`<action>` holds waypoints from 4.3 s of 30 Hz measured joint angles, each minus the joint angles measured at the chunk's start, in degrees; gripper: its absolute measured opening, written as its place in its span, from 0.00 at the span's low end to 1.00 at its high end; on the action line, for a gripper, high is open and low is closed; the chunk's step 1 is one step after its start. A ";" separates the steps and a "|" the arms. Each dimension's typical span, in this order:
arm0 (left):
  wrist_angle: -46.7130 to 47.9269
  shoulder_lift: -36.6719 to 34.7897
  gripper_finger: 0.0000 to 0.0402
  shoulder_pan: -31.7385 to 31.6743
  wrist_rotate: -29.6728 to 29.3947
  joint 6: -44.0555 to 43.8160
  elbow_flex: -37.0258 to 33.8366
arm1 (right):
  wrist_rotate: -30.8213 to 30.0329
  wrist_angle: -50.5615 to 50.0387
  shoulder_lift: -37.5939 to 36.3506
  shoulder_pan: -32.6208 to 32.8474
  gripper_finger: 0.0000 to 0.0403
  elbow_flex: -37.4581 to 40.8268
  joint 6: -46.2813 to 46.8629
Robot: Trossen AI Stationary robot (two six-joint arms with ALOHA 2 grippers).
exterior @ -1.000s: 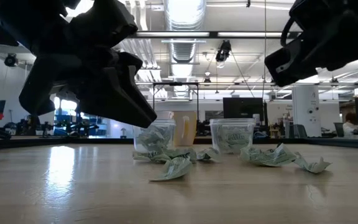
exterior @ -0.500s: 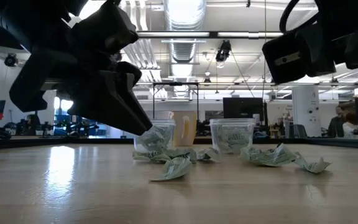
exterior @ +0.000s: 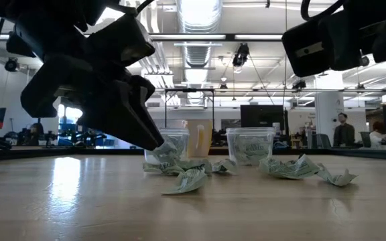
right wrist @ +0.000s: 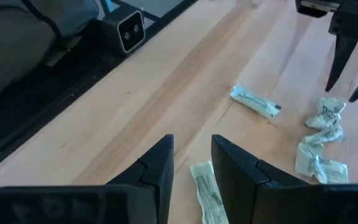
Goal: Pick and place Stevia / Truvia into bins
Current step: Put the green stevia packet into the left transparent container, then put the green stevia packet into the right transparent container
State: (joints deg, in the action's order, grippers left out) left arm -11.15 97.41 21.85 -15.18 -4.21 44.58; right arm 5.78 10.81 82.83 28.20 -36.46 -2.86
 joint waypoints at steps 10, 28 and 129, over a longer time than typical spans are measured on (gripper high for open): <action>0.25 0.00 0.21 -0.28 0.03 0.06 0.00 | -3.13 -4.26 -0.26 0.70 0.23 -1.50 0.71; 0.79 2.80 0.47 -1.24 0.07 -2.04 0.39 | -6.09 -7.77 -1.72 2.69 0.17 -3.02 -0.15; 13.98 -7.35 0.28 -12.83 -12.98 11.07 2.85 | -10.47 -12.36 -1.86 2.79 0.17 -2.78 3.35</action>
State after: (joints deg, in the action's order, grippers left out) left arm 2.83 90.05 9.02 -28.16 6.86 47.43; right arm -4.69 -1.54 80.97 30.99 -39.24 0.49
